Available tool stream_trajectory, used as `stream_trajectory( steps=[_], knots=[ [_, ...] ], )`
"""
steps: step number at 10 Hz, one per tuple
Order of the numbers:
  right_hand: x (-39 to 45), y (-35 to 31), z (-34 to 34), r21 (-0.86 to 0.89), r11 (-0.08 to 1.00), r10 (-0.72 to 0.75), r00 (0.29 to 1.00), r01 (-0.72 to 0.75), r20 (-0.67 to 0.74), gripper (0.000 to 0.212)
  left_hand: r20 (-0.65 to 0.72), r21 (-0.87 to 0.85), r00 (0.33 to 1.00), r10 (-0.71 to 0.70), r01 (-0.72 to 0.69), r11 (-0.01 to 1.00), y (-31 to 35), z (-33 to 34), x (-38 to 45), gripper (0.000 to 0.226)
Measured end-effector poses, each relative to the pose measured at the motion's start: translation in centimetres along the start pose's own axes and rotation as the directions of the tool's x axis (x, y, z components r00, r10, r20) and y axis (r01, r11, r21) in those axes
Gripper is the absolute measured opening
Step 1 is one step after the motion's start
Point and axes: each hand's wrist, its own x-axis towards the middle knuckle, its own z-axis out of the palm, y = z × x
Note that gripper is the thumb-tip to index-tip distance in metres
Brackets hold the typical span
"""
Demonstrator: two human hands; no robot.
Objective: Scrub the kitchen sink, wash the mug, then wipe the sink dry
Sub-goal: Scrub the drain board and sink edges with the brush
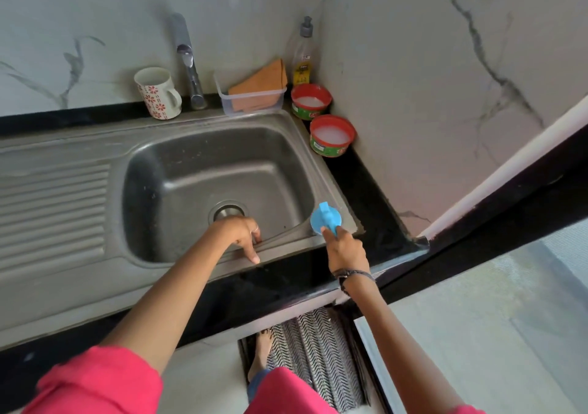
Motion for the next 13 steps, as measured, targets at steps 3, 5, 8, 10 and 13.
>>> stream_trajectory(
  steps=[3,5,8,10,13],
  knots=[
    [0.4,1.8,-2.1,0.064,0.991,0.127,0.984,-0.119,-0.123,0.042,-0.025,0.018,1.0,0.007,-0.007,1.0,-0.3,0.3,0.1,0.07],
    [-1.5,-0.3,-1.4,0.052,0.998,0.021,1.0,-0.022,0.021,0.045,-0.019,0.041,1.0,-0.019,0.019,0.999,-0.1,0.0,0.2,0.073],
    [2.1,-2.3,-1.7,0.072,0.996,0.047,0.991,-0.056,0.123,0.045,-0.036,0.012,0.999,-0.027,0.027,1.0,-0.5,0.3,0.1,0.076],
    [4.5,-2.4,-2.1,0.107,0.991,0.076,0.997,-0.078,0.029,0.05,-0.024,-0.105,1.0,0.015,-0.018,0.994,-1.7,0.7,-0.2,0.069],
    [0.4,-2.0,-0.6,0.119,0.991,-0.094,0.963,0.065,0.254,0.038,-0.169,-0.155,0.985,0.027,-0.053,0.986,-1.6,2.0,-2.1,0.064]
  ],
)
